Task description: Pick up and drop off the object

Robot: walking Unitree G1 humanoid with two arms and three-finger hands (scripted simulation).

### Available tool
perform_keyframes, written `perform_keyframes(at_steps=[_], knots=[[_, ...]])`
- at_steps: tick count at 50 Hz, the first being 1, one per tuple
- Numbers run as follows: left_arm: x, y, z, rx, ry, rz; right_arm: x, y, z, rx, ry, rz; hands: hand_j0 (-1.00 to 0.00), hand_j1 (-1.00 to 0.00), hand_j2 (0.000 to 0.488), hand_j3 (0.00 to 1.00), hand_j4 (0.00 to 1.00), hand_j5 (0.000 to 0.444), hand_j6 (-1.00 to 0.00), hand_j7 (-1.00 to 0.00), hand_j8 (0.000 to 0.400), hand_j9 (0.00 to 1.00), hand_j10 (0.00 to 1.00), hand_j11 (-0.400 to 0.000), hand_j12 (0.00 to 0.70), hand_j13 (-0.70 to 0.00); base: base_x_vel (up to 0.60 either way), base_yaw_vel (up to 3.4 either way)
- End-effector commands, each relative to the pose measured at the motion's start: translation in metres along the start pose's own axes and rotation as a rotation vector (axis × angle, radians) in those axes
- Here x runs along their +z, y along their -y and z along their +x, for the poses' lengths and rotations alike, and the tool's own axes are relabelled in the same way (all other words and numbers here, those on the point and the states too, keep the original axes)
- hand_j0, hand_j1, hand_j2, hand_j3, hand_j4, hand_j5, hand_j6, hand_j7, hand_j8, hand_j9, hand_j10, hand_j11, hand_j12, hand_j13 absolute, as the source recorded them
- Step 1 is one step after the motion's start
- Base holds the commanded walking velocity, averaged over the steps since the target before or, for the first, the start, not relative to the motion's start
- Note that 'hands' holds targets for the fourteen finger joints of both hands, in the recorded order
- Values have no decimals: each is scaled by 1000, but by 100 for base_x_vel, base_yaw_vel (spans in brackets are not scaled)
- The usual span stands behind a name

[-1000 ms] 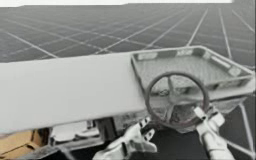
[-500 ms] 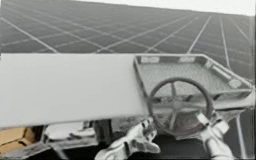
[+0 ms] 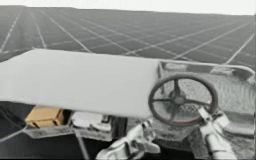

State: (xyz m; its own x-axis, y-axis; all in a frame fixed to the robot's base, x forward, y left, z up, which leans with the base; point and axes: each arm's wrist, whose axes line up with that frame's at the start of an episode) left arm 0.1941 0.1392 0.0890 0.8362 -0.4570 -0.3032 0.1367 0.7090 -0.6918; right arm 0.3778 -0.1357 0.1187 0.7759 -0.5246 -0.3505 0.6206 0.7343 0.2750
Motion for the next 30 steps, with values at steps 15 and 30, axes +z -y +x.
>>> perform_keyframes(at_steps=[15, 30], knots=[[1, -3, -6, -2, 31, -17, 5, -30, -14, 103, 15, 15, 0, 0, 0, 1000, 1000, 0, 0, 0, 0, 1000, 1000, -400, 0, -700, 11, 148], [1, -3, -6, -2, 31, -17, 5, -30, -14, 103, 15, 15, 0, 0, 0, 1000, 1000, 0, 0, 0, 0, 1000, 1000, -400, 0, -700, 12, 138]])
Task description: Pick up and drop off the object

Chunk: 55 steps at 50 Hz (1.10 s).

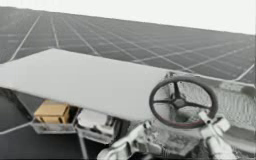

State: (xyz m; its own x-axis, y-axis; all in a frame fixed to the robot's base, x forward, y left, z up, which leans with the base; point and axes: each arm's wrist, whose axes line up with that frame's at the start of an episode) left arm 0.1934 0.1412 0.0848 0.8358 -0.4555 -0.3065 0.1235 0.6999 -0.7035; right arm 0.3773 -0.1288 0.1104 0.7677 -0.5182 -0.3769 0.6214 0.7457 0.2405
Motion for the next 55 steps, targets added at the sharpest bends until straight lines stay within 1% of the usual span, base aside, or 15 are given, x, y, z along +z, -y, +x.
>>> perform_keyframes(at_steps=[1, 55], knots=[[3, 1, -5, -5, 33, 3, 16, -27, -13, 110, 45, 50, 0, 0, 0, 1000, 1000, 0, 0, 0, 0, 1000, 1000, -400, 0, -700, 13, 129], [3, 1, -5, -5, 33, 3, 16, -27, -13, 110, 45, 50, 0, 0, 0, 1000, 1000, 0, 0, 0, 0, 1000, 1000, -400, 0, -700, 14, 104]])
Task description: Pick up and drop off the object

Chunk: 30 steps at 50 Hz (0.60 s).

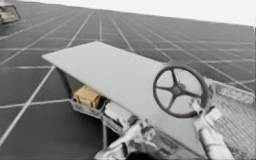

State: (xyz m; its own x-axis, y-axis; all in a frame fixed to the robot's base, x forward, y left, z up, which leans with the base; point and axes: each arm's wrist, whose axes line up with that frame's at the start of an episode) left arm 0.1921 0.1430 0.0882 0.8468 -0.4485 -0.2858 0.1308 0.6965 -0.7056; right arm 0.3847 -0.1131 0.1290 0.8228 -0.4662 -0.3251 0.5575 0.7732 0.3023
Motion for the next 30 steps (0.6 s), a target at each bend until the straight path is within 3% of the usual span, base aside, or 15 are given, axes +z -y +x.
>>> perform_keyframes(at_steps=[1, 26, 27, 30], knots=[[1, 0, -2, 3, 10, 2, 4, -7, -3, 24, 13, 14, 0, 0, 0, 1000, 1000, 0, 0, 0, 0, 1000, 1000, -400, 0, -700, 16, 65], [1, 0, -2, 3, 10, 2, 4, -7, -3, 24, 13, 14, 0, 0, 0, 1000, 1000, 0, 0, 0, 0, 1000, 1000, -400, 0, -700, 15, 53], [123, 38, 198, -267, -266, 175, 98, 5, 121, -332, 147, 200, 0, 0, 0, 1000, 1000, 0, 0, 0, 0, 1000, 1000, -400, 0, -700, 0, -84], [110, 51, 228, -313, -325, 183, 106, 37, 135, -404, 166, 210, 0, 0, 0, 1000, 1000, 0, 0, 0, 0, 1000, 1000, -400, 0, -700, 0, -94]])
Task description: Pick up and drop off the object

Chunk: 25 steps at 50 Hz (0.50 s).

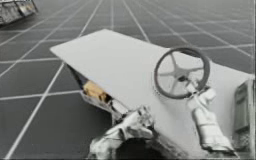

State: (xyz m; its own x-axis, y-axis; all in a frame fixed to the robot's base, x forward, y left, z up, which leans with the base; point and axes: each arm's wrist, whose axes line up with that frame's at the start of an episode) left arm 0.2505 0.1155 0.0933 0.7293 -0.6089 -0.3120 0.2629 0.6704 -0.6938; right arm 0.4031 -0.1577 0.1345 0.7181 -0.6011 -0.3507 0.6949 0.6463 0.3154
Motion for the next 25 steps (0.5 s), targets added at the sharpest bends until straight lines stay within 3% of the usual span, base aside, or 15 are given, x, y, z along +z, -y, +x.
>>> perform_keyframes(at_steps=[1, 6, 13, 17, 18, 20, 25], knots=[[120, 12, 153, -199, -155, 123, 80, -8, 103, -227, 140, 143, 0, 0, 0, 1000, 1000, 0, 0, 0, 0, 1000, 1000, -400, 0, -700, 0, -99], [134, -1, 121, -140, -67, 117, 72, -52, 89, -124, 120, 134, 0, 0, 0, 1000, 1000, 0, 0, 0, 0, 1000, 1000, -400, 0, -700, 0, -88], [164, -29, 32, -33, 122, 80, 57, -151, 22, 91, 96, 90, 0, 0, 0, 1000, 1000, 0, 0, 0, 0, 1000, 1000, -400, 0, -700, 0, -53], [160, -29, -11, 7, 185, 84, 104, -182, 7, 139, 198, 67, 0, 0, 0, 1000, 1000, 0, 0, 0, 0, 1000, 1000, -400, 0, -700, 0, -24], [167, -35, -12, 14, 204, 80, 112, -184, 3, 162, 219, 70, 0, 0, 0, 1000, 1000, 0, 0, 0, 0, 1000, 1000, -400, 0, -700, 0, -16], [165, -22, -28, 11, 210, 75, 141, -186, 4, 177, 253, 60, 0, 0, 0, 1000, 1000, 0, 0, 0, 0, 1000, 1000, -400, 0, -700, 0, -14], [159, -5, -9, -95, 197, 112, 241, -149, -17, 95, 446, 48, 0, 0, 0, 1000, 1000, 0, 0, 0, 0, 1000, 1000, -400, 0, -700, 0, -20]])
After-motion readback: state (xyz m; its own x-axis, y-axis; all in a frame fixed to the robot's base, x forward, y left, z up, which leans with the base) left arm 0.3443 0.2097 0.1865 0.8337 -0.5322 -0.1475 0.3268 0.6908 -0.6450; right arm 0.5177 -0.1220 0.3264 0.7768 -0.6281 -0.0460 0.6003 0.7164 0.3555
